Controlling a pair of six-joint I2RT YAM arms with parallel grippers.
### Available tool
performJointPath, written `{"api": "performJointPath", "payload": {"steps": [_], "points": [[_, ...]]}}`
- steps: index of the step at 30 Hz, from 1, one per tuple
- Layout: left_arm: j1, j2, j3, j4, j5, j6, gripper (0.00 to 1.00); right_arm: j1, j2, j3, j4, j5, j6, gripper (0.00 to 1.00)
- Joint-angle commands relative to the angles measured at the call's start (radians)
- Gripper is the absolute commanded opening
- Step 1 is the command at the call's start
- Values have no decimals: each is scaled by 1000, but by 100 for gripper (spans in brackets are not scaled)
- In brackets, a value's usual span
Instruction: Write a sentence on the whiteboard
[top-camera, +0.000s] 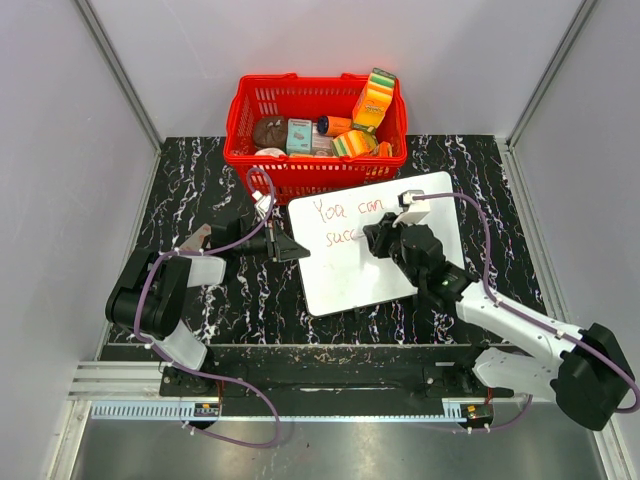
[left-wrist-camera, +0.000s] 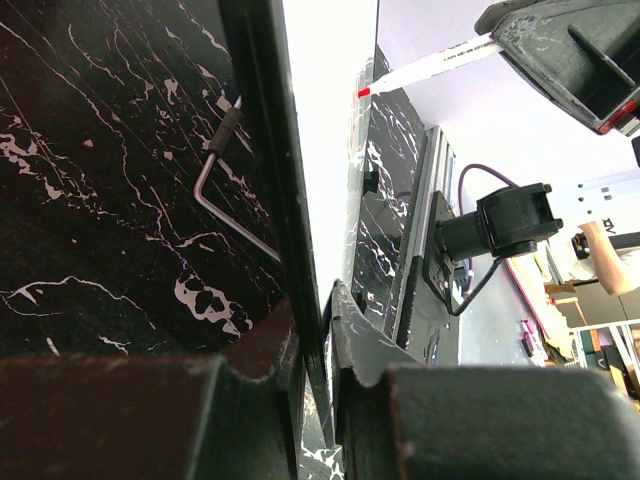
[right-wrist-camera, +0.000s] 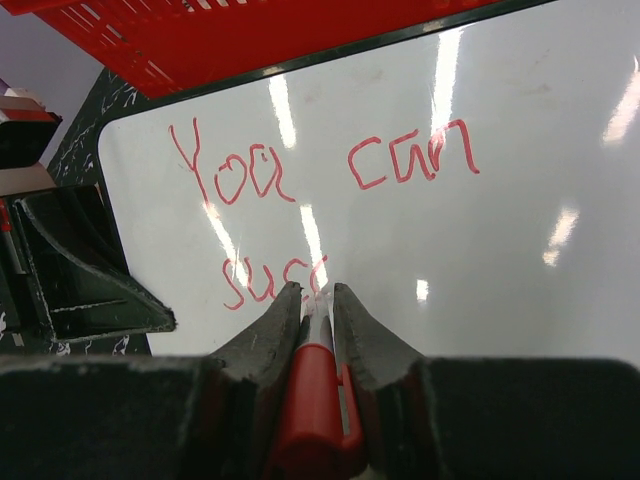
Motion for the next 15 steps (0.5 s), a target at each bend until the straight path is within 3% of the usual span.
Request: {"api": "performJointPath", "payload": {"steps": [1, 15], "points": [[-18, 4, 11, 49, -5, 84, 0, 6, -24, -14, -41, 14, -6, 0], [-18, 4, 12, 49, -5, 84, 0, 5, -63, 21, -18, 93, -22, 0]]}}
